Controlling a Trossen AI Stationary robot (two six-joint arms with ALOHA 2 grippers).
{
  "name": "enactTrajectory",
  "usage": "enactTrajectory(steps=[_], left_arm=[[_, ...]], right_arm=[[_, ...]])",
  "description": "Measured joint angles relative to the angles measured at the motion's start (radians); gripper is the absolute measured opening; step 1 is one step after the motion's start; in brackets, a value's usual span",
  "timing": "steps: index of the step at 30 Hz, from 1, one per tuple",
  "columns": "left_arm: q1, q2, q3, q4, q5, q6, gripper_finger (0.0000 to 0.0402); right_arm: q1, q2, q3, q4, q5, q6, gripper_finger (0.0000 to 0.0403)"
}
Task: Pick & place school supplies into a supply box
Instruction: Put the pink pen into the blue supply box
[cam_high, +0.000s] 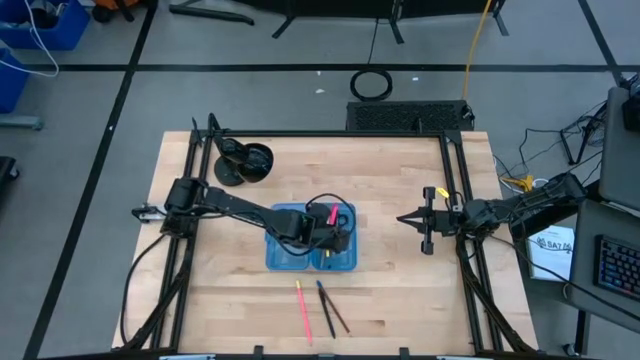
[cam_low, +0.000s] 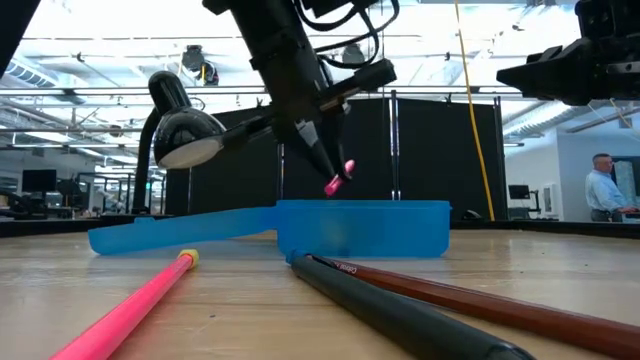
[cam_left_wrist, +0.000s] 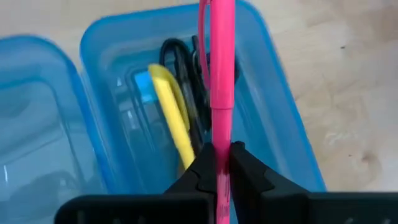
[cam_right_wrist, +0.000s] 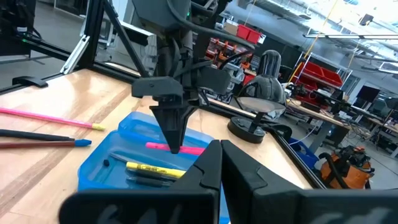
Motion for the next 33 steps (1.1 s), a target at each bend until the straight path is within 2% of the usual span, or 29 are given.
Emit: enactTrajectory(steps=[10, 33], left_arm=[[-0.011, 0.002, -0.002, -0.036, 0.03, -0.114, 0.002], [0.038, 0.075, 0.0, -0.017, 0.16, -0.088, 0.002]], right_arm=[[0.0, 0.0, 0.0, 0.053, 0.0, -0.028, 0.0], [0.0, -0.001, 0.0, 0.061, -0.027, 0.006, 0.0]])
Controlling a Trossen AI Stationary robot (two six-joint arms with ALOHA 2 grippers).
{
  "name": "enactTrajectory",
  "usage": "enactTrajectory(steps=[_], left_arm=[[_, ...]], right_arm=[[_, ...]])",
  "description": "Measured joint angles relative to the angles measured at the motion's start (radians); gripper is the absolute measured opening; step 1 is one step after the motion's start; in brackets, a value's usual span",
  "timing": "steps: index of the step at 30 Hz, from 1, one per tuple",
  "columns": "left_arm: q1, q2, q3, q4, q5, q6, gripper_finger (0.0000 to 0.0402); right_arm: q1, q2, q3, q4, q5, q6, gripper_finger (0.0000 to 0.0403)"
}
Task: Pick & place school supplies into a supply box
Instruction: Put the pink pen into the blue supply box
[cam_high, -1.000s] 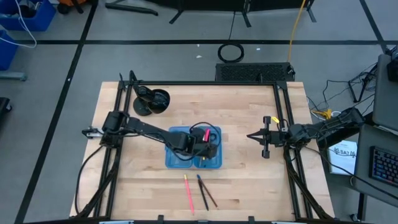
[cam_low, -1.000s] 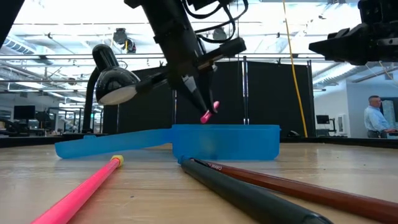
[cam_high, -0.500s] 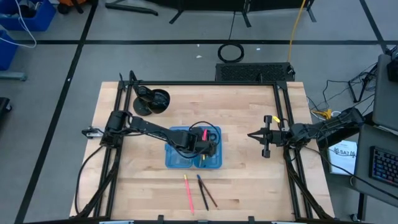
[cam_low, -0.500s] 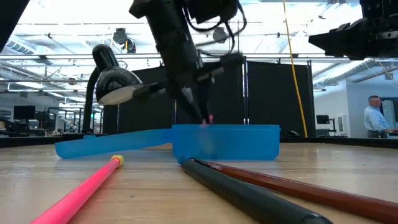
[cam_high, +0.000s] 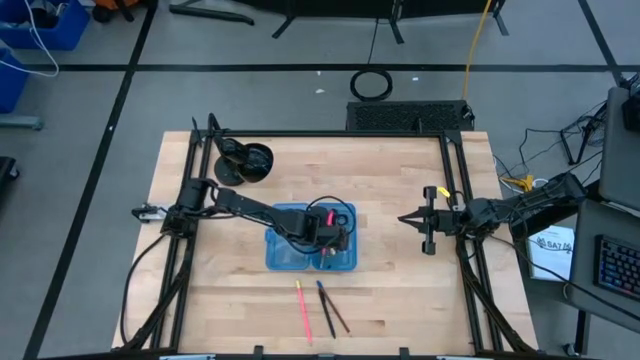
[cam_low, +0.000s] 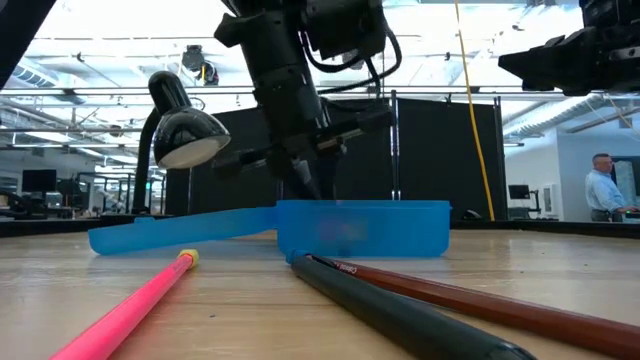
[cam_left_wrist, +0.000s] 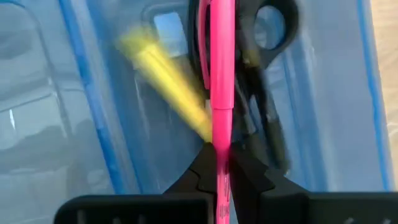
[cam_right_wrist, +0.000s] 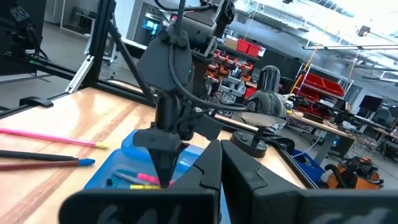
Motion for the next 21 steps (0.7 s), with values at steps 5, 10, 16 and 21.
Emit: enactTrajectory(steps=[5, 10, 16, 21], left_arm=[[0.004, 0.013, 0.0, 0.016, 0.018, 0.001, 0.0021], [0.006, 0.016, 0.0, 0.042, 0.001, 0.014, 0.0044], [0.003, 0.018, 0.0, 0.05, 0.001, 0.001, 0.0105], [-0.003, 0.018, 0.0, 0.052, 0.002, 0.0, 0.0138]], right_arm=[[0.0, 0.0, 0.0, 0.0, 0.0, 0.0, 0.0], [0.0, 0.0, 0.0, -0.003, 0.0, 0.0, 0.0], [0.0, 0.0, 0.0, -0.004, 0.0, 0.0, 0.0], [0.0, 0.001, 0.0, -0.008, 0.0, 0.0, 0.0]])
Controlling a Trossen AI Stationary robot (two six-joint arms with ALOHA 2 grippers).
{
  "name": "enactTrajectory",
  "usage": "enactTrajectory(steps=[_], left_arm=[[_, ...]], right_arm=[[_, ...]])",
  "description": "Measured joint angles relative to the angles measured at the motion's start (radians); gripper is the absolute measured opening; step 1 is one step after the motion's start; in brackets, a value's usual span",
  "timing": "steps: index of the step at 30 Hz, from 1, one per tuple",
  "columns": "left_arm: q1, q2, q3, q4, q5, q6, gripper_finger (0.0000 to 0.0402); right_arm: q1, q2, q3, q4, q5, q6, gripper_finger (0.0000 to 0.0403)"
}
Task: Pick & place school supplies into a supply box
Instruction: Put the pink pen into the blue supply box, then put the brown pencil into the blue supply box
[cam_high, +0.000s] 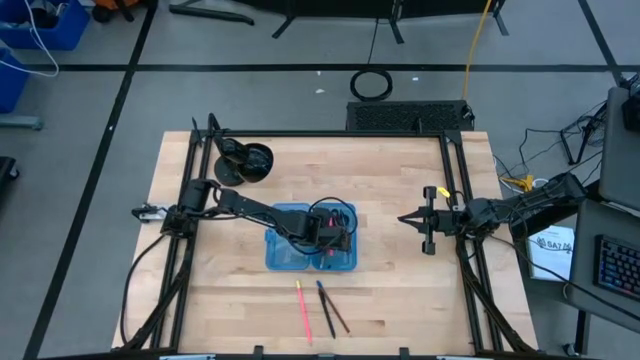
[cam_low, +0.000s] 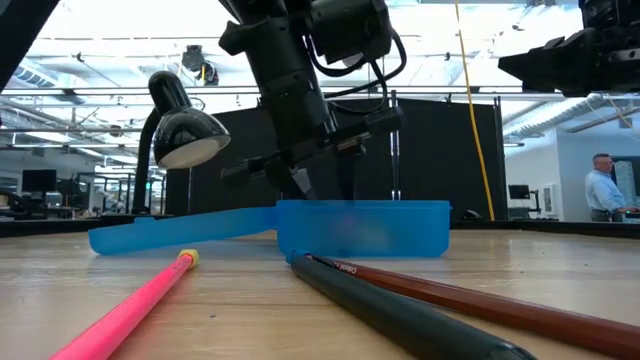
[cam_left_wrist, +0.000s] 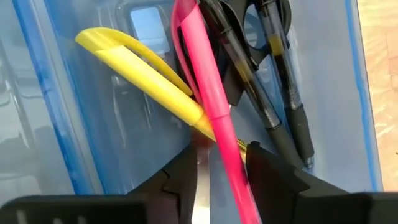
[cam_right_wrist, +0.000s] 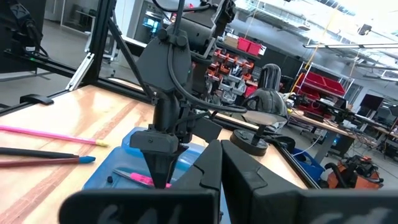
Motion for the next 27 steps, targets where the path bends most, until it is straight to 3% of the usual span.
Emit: enactTrajectory(steps=[7, 16, 21, 27], left_arm=[[-0.015, -0.007, 0.021, 0.001, 0.002, 0.019, 0.0152], [-0.036, -0.013, 0.111, -0.045, -0.069, 0.082, 0.0125], [-0.035, -0.013, 0.111, -0.053, -0.089, 0.186, 0.0091], [-0.075, -0.025, 0.11, -0.06, -0.087, 0.483, 0.0013]], right_arm=[[0.0, 0.0, 0.0, 0.0, 0.0, 0.0, 0.0], [0.0, 0.0, 0.0, 0.0, 0.0, 0.0, 0.0], [0.0, 0.0, 0.0, 0.0, 0.0, 0.0, 0.0], [0.0, 0.0, 0.0, -0.005, 0.0, 0.0, 0.0]])
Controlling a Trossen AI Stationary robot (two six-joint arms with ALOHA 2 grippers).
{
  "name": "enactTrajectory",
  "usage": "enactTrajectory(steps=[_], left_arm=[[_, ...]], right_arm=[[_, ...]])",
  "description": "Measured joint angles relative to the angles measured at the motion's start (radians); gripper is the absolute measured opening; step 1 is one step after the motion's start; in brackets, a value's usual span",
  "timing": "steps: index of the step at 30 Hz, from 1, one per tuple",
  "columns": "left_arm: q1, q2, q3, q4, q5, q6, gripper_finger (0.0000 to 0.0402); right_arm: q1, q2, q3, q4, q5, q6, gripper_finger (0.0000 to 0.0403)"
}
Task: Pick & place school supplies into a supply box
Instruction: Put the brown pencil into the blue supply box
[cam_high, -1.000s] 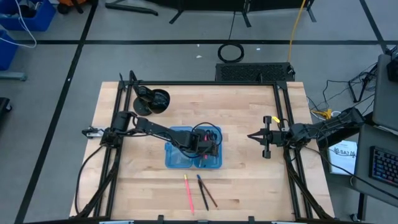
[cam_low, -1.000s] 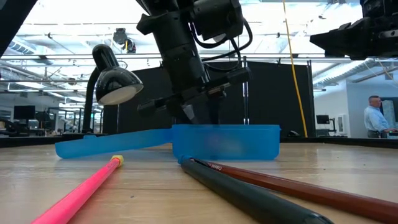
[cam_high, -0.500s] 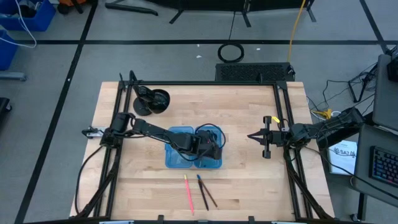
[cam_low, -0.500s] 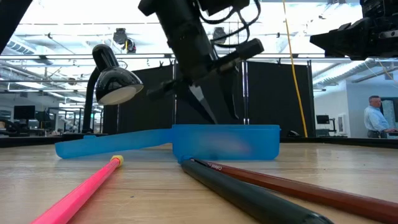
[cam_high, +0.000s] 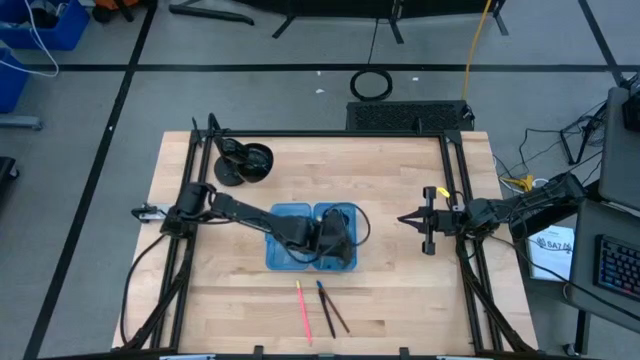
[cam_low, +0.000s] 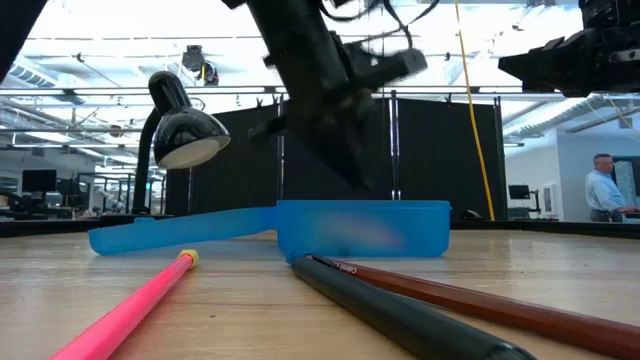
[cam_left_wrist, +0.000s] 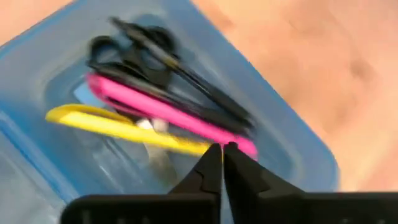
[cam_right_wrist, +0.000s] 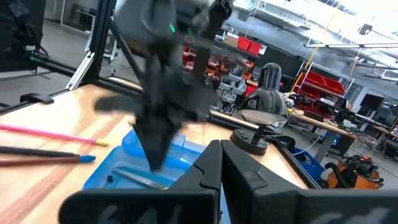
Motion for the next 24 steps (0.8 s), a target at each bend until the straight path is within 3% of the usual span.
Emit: enactTrajectory(steps=[4, 10, 13, 17, 18, 20, 22, 24], left_arm=[[-0.099, -0.067, -0.001, 0.032, -0.057, 0.222, 0.0008], [-0.266, -0.269, -0.016, 0.083, -0.341, 0.53, 0.0004], [-0.314, -0.395, -0.097, 0.079, -0.47, 0.625, 0.0006], [-0.315, -0.62, -0.326, 0.094, -0.534, 0.558, 0.0003], [-0.304, -0.68, -0.404, 0.149, -0.517, 0.546, 0.0004], [-0.268, -0.783, -0.568, 0.333, -0.356, 0.609, 0.0003], [-0.226, -0.842, -0.72, 0.581, -0.114, 0.782, 0.0003], [-0.194, -0.87, -0.842, 0.795, 0.024, 0.994, 0.0002]], right_arm=[[0.0, 0.0, 0.0, -0.039, -0.001, 0.0, 0.0], [0.0, -0.001, 0.0, -0.063, -0.045, 0.064, 0.0], [0.0, -0.001, 0.0, -0.07, -0.104, 0.099, 0.0], [0.0, 0.0, 0.0, -0.076, -0.139, 0.139, 0.0], [0.0, 0.0, 0.0, -0.074, -0.139, 0.143, 0.0], [0.0, 0.0, 0.0, -0.068, -0.138, 0.143, 0.0], [0.0, 0.001, 0.0, -0.069, -0.147, 0.142, 0.0], [0.0, 0.001, 0.0, -0.069, -0.153, 0.137, 0.0]])
